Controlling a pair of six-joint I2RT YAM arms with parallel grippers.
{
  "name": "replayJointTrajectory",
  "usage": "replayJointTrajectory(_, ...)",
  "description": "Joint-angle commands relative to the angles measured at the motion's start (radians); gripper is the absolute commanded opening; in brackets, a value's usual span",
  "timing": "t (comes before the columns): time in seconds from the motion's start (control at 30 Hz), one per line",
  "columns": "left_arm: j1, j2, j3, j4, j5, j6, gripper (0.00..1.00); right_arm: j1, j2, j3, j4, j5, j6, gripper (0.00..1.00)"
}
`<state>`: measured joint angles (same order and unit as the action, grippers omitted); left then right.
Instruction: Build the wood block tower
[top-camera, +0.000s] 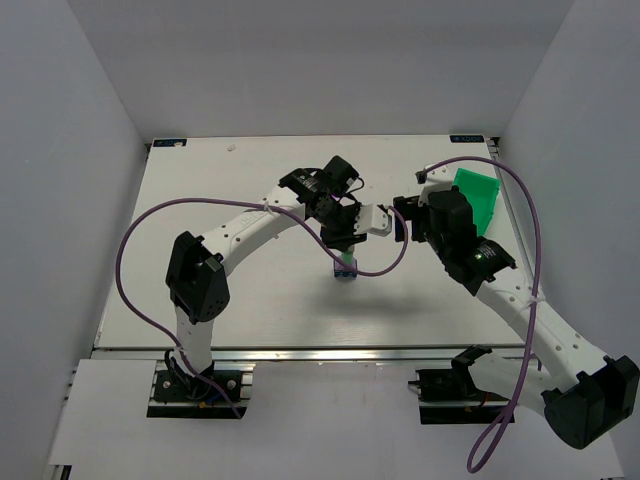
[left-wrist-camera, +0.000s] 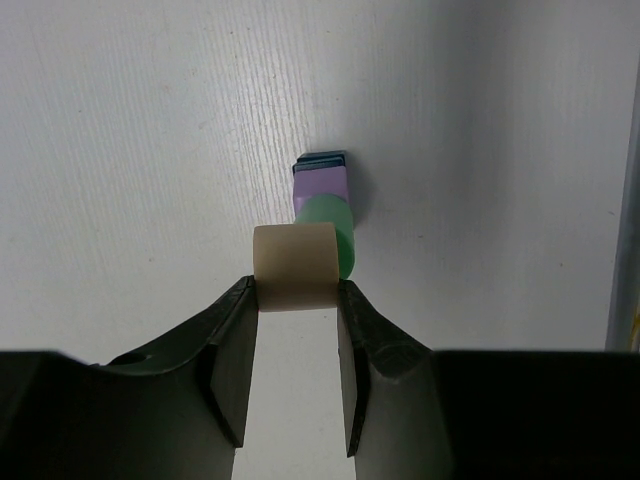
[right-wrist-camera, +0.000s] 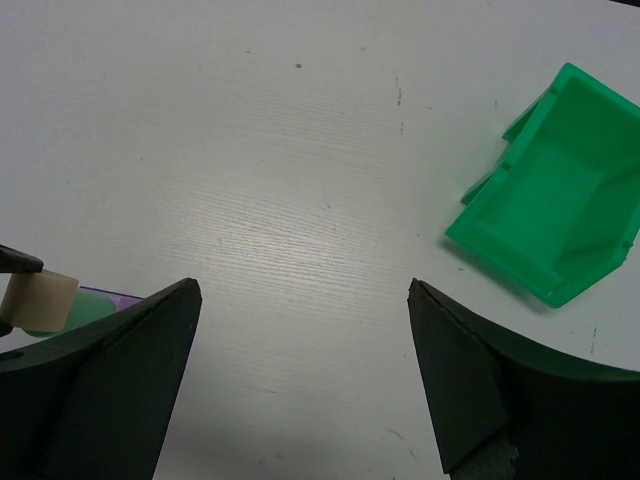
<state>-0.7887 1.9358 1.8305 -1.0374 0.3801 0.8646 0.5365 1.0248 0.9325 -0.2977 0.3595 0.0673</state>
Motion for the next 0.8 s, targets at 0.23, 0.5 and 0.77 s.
replayJointTrajectory(0.23, -0.004, -0.074, -0.02, 0.0, 0.011, 0.013, 0.29, -0.006, 0.009, -0.001, 0.02, -0.004, -0.009, 0.89)
replayJointTrajectory(0.5, -0.004, -0.07, -0.016, 0.007, 0.019, 0.011, 0.46, -0.006, 0.009, -0.001, 0.019, -0.004, -0.008, 0.89)
replayJointTrajectory(0.77, -0.003, -0.092, -0.023, 0.013, 0.026, 0.014, 0.63, -0.006, 0.008, -0.001, 0.02, -0.004, -0.009, 0.89)
